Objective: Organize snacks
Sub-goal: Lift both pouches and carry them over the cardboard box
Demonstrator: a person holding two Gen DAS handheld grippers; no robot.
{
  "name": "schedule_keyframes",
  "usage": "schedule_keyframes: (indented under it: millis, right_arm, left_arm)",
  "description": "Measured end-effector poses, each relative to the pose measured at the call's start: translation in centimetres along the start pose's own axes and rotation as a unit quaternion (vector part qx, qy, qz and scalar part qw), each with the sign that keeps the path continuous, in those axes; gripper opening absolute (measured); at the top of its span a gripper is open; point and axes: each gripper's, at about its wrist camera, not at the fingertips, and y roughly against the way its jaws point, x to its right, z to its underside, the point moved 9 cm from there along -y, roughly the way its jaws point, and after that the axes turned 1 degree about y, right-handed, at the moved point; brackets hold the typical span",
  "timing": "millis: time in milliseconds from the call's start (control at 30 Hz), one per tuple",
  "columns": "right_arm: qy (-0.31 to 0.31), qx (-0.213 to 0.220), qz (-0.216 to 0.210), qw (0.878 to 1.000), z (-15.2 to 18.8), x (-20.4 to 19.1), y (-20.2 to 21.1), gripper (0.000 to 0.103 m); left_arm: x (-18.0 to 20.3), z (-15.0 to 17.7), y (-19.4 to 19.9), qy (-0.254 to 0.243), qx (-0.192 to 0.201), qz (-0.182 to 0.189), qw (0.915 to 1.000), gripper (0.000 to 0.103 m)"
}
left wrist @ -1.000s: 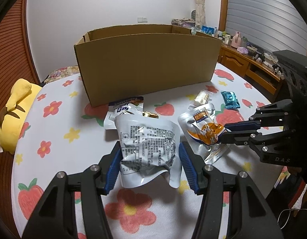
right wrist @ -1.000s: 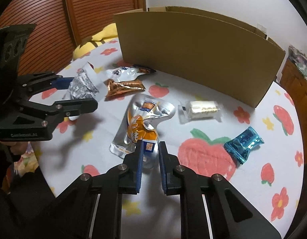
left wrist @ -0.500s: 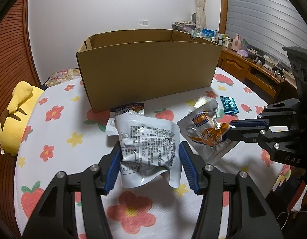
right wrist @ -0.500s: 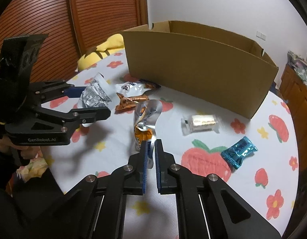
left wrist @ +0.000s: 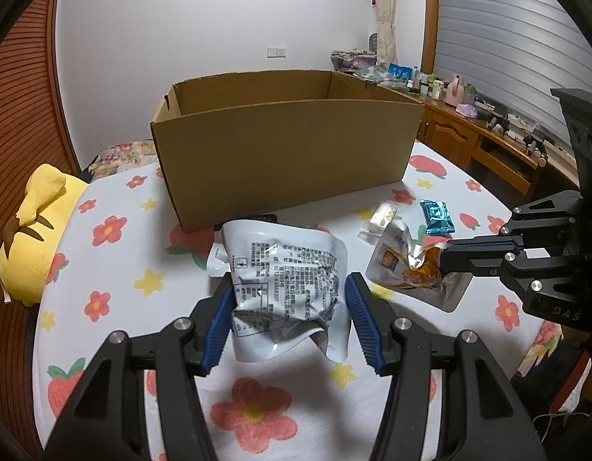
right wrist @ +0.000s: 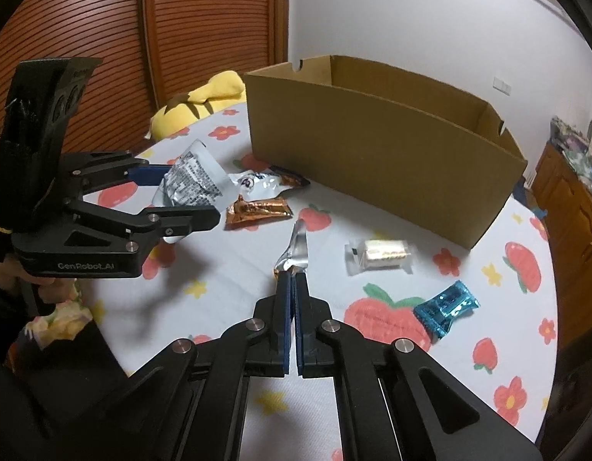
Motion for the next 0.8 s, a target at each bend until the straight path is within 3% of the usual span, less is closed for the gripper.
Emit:
schedule_keyframes:
  millis: [433, 800]
  right_arm:
    - [0.025, 0.057, 0.026, 0.998, -5.5, 1.9, 4.5, 0.000]
    - [0.033, 0.101, 0.049, 0.993, -12.2, 6.4, 6.0, 0.000]
  left_arm:
    - [0.3, -6.5, 2.2, -0.011, 0.051, 0.008, 0.9986, 0.056]
    - [-1.2, -12.3, 0.4, -0.016, 0.067, 0.000, 0.9977, 0.056]
